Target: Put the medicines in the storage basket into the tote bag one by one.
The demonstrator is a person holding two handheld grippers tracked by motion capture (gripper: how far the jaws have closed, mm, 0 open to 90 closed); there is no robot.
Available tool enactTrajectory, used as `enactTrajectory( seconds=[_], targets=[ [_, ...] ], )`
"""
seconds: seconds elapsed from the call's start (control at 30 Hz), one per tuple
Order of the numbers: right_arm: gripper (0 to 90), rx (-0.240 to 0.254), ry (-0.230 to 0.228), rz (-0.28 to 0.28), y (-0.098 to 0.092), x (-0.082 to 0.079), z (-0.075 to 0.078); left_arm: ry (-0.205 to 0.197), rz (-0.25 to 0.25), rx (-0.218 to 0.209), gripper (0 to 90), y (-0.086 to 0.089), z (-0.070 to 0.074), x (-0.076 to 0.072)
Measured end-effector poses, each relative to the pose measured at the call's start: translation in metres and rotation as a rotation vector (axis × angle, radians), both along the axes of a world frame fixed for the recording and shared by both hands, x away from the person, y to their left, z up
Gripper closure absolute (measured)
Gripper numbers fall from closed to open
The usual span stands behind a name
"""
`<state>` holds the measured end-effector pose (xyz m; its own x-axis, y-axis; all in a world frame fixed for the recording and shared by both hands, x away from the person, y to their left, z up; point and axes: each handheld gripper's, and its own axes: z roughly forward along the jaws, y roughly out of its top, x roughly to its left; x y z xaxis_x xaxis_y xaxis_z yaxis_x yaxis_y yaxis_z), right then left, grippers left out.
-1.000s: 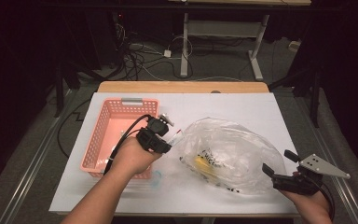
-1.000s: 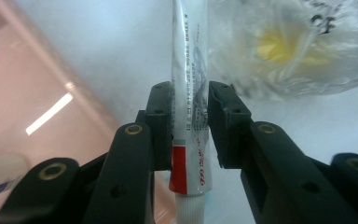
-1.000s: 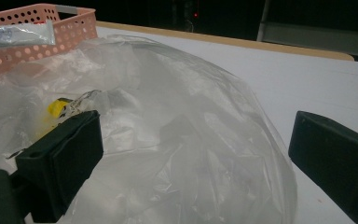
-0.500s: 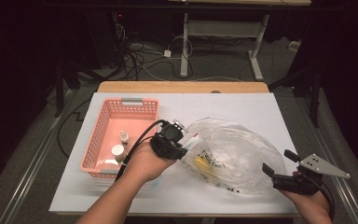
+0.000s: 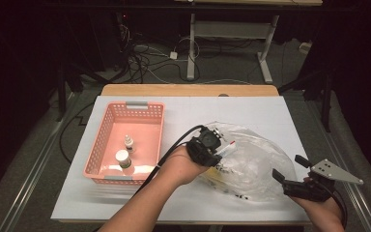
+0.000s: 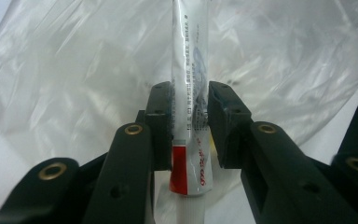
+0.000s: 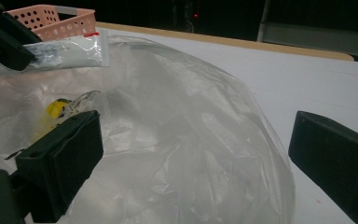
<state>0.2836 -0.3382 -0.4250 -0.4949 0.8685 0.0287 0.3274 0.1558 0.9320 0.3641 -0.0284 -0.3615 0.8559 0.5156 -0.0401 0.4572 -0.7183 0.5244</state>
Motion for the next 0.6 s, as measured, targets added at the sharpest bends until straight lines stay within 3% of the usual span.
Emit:
enactTrajectory(
  seconds=[0.33,0.6],
  targets=[
    [3.6,0.000,-0.001,0.000,-0.001,0.001,0.000,-0.068,-0.119,0.004,70.0,-0.029,-0.011,0.003],
    [3.5,-0.003,-0.001,0.001,-0.001,0.001,-0.001,-0.088,-0.161,0.009,69.9,-0.039,-0.024,0.004]
  ],
)
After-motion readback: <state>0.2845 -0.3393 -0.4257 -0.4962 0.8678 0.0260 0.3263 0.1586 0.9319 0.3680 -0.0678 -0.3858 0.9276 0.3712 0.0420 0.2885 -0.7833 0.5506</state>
